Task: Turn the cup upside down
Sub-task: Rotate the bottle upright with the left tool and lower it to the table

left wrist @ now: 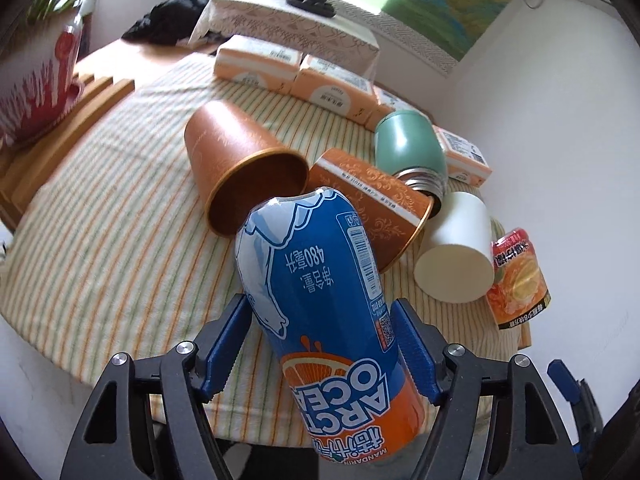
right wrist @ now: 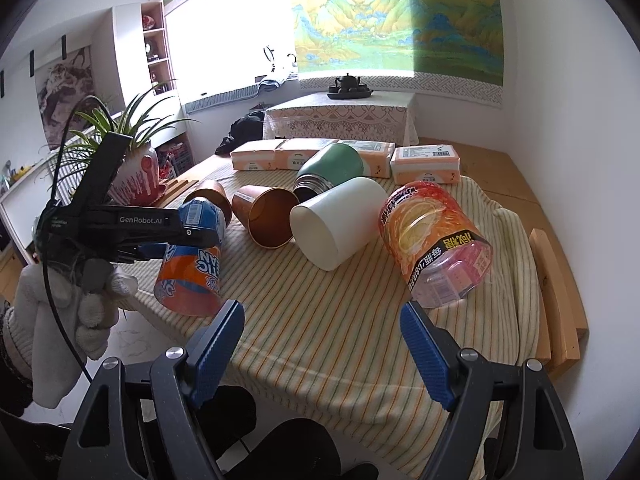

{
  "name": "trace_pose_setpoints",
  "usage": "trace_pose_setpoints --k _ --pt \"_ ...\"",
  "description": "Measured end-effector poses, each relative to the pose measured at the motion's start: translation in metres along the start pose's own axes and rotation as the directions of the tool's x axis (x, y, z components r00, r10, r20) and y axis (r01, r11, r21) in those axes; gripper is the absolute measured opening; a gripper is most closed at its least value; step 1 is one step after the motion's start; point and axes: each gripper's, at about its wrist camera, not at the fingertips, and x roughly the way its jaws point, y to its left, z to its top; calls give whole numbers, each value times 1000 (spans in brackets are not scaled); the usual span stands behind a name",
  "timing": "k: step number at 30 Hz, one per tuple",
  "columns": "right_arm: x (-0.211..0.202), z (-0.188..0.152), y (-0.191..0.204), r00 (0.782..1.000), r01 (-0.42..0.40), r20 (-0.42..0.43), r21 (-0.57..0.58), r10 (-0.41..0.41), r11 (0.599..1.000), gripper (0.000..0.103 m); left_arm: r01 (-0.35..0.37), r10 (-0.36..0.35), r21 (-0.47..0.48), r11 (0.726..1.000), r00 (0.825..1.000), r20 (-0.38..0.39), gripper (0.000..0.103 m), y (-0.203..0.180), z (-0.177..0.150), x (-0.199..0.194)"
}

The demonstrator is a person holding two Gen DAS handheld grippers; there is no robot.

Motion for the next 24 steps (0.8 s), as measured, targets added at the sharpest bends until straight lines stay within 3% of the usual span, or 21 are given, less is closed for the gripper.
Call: trace_pose_setpoints --k 6,12,16,19,22,24 --pt "8 6 -2 1000 -31 1 49 31 998 77 36 -37 46 998 999 15 71 -5 7 -8" --pt "12 10 1 999 -38 19 60 37 997 77 36 -74 192 981 978 196 70 -16 -5 -23" --pt "15 22 -1 994 -102 50 108 97 989 77 -27 -79 303 953 940 331 69 -23 -23 -20" --pt "24 45 -2 983 -182 64 163 174 970 77 -56 -91 359 932 921 378 68 -28 -36 -15" --pt "40 76 2 968 -250 55 201 244 947 76 -114 -96 414 903 887 452 68 -34 -50 -16" --pt "54 95 8 959 -281 31 216 282 935 69 -136 -111 443 886 866 488 68 -36 -58 -19"
